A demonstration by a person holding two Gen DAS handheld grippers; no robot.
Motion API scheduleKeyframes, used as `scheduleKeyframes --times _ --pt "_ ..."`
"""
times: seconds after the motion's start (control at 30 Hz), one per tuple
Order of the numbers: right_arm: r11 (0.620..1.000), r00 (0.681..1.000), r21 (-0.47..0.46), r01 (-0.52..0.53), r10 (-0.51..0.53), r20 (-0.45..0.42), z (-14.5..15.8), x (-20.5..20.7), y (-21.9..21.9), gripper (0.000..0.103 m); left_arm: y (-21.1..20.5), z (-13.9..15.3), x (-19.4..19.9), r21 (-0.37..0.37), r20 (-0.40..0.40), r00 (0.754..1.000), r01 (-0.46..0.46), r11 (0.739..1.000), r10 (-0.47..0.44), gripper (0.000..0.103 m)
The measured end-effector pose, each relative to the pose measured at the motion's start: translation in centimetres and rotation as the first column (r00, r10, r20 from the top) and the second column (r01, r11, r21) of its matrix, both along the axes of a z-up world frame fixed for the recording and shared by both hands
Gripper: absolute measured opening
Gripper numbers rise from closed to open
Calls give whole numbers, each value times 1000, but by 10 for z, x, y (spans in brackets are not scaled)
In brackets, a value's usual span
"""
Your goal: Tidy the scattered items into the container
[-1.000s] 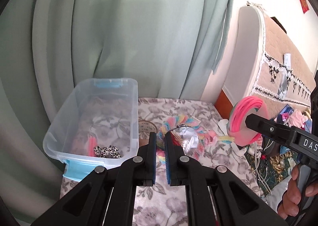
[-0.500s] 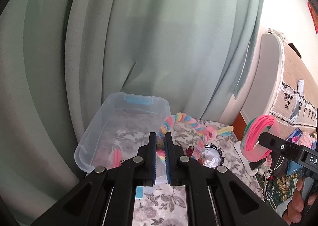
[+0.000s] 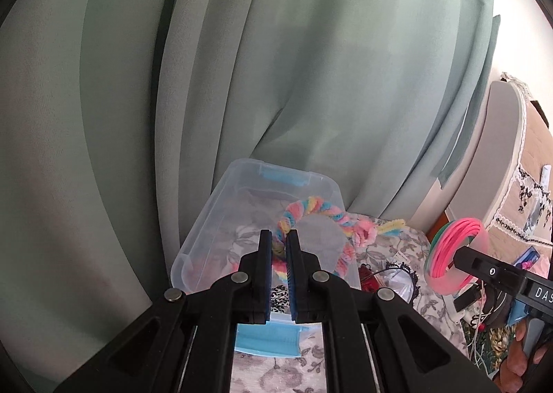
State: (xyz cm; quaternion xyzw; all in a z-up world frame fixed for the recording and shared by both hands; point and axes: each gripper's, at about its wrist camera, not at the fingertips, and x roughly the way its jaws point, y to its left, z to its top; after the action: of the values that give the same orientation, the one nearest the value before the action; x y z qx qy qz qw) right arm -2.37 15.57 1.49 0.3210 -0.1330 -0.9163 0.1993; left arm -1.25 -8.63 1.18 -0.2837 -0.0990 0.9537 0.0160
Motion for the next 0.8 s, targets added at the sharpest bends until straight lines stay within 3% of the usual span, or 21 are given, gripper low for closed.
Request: scheduleKeyframes --times 0.8 --pt "987 981 24 -158 154 116 -42 -59 -59 49 -20 -36 -27 -9 97 995 -30 1000 31 7"
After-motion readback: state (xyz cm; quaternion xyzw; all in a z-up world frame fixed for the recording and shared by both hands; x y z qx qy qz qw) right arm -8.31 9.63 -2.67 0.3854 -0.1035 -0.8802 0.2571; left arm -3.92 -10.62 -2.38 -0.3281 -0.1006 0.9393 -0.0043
